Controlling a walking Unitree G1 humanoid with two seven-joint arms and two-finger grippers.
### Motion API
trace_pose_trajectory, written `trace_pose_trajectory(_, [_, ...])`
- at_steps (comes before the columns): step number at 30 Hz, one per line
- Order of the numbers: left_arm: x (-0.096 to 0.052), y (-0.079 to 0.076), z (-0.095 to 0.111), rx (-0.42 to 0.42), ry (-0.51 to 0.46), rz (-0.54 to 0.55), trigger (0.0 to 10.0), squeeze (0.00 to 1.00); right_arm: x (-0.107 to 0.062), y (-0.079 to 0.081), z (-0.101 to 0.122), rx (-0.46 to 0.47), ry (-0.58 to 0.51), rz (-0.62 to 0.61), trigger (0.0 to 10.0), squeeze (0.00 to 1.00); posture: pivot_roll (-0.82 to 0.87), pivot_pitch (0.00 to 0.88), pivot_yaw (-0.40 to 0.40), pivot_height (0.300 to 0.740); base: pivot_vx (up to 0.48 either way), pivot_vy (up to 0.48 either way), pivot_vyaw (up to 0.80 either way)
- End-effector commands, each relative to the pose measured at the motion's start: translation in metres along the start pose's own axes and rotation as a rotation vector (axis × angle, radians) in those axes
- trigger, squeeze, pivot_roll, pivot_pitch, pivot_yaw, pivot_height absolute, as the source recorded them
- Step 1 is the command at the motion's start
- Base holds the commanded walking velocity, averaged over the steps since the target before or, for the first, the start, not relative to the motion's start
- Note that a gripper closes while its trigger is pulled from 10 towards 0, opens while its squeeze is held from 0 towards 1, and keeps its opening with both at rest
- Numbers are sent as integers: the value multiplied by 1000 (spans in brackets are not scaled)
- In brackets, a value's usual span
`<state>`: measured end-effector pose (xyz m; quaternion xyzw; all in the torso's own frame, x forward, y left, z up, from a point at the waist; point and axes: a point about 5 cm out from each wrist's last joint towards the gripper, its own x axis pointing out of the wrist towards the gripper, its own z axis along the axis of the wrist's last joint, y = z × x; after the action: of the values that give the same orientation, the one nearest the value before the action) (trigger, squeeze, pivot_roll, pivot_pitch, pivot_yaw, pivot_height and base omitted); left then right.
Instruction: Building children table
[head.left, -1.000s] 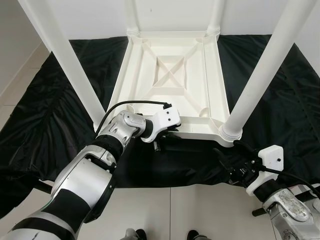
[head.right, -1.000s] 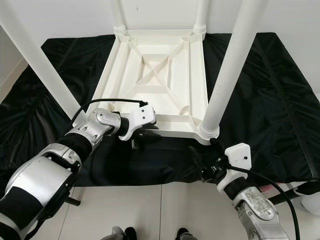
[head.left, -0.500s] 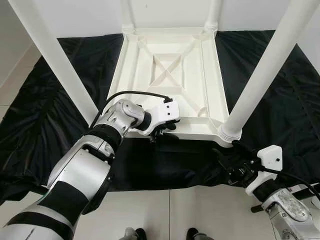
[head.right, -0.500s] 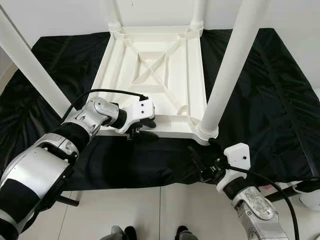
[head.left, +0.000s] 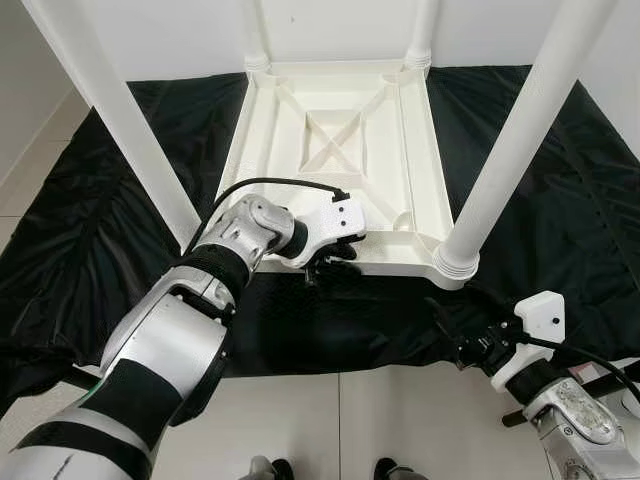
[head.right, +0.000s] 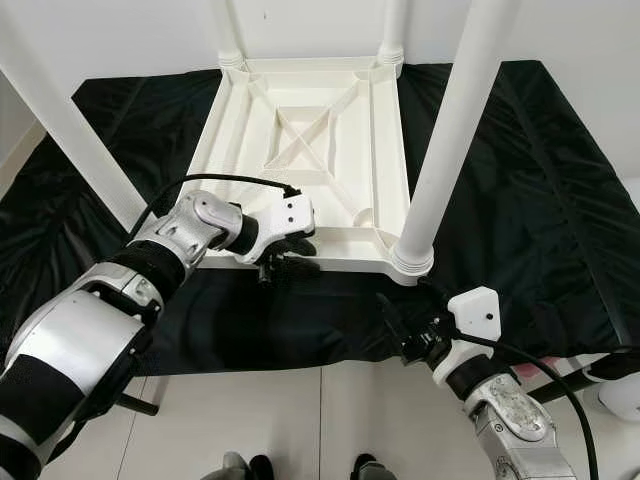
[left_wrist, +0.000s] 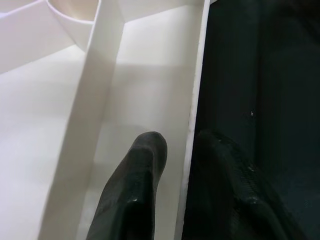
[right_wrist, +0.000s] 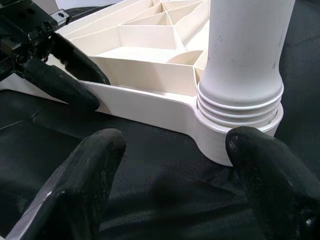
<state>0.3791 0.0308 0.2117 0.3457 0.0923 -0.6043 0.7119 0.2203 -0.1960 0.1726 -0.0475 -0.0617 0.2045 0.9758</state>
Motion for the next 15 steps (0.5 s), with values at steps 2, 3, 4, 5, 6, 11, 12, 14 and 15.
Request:
trace_pose_trajectory(2, [2, -5, -10, -33, 27, -22, 10000, 0, -1, 2, -4, 1, 13, 1, 10000, 0, -155, 196, 129, 740, 0, 0, 0])
trace_pose_trajectory(3, [7, -9, -13, -26, 47, -29, 10000, 0, -2, 2, -3, 0, 14, -2, 10000, 0, -155, 196, 129, 740, 0, 0, 0])
trace_pose_trajectory(4, [7, -9, -13, -26, 47, -29, 10000, 0, -2, 2, -3, 0, 14, -2, 10000, 0, -155, 196, 129, 740, 0, 0, 0])
trace_pose_trajectory(5, [9, -11, -15, -19, 63, -30, 10000, 0, -3, 2, -3, -1, 14, -3, 10000, 0, -159, 200, 131, 740, 0, 0, 0])
trace_pose_trajectory(6, [9, -11, -15, -19, 63, -30, 10000, 0, -3, 2, -3, -1, 14, -3, 10000, 0, -159, 200, 131, 740, 0, 0, 0])
trace_pose_trajectory(11, [12, -14, -18, -28, 77, -44, 10000, 0, -5, 2, -3, 0, 17, -7, 10000, 0, -162, 205, 135, 740, 0, 0, 0])
trace_pose_trajectory(12, [12, -15, -18, -31, 76, -50, 10000, 0, -5, 2, -4, 0, 18, -7, 10000, 0, -162, 205, 135, 740, 0, 0, 0])
trace_pose_trajectory(14, [12, -15, -18, -31, 76, -50, 9020, 0, -5, 3, -4, 0, 19, -8, 10000, 0, -163, 207, 135, 740, 0, 0, 0])
trace_pose_trajectory(15, [12, -15, -18, -31, 76, -50, 9020, 0, -5, 3, -4, 0, 19, -8, 10000, 0, -163, 207, 135, 740, 0, 0, 0])
